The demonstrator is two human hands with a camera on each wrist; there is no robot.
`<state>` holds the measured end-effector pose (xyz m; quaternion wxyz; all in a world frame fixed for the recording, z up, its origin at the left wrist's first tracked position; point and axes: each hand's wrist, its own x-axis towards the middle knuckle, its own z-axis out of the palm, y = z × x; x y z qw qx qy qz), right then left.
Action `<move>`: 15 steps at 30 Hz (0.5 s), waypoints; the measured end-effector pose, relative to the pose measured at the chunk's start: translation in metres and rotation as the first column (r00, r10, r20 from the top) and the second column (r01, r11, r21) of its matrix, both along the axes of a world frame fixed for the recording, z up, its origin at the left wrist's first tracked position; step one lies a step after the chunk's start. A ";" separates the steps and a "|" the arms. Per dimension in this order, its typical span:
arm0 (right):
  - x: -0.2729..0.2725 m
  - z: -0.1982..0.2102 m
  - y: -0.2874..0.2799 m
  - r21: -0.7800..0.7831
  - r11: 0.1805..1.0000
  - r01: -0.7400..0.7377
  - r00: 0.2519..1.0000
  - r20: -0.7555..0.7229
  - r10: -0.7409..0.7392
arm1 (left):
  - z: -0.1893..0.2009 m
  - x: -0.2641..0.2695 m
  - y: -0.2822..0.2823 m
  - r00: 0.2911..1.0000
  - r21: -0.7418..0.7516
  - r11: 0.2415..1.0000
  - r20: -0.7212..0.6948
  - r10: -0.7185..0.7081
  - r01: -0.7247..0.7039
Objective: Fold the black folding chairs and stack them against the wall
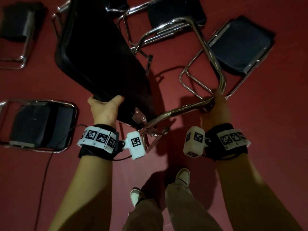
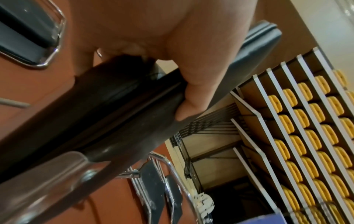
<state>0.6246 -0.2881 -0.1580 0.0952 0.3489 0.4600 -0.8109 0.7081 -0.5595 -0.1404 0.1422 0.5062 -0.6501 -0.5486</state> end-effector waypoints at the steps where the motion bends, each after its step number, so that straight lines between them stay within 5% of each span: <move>1: 0.000 0.001 0.001 0.001 1.000 -0.016 1.000 -0.011 0.016 | -0.002 -0.001 -0.001 1.000 -0.014 1.000 0.013 -0.008 0.008; 15: -0.010 0.033 -0.020 0.010 0.950 -0.313 0.917 -0.256 0.305 | -0.002 -0.011 -0.007 0.995 -0.182 0.982 0.100 -0.024 0.042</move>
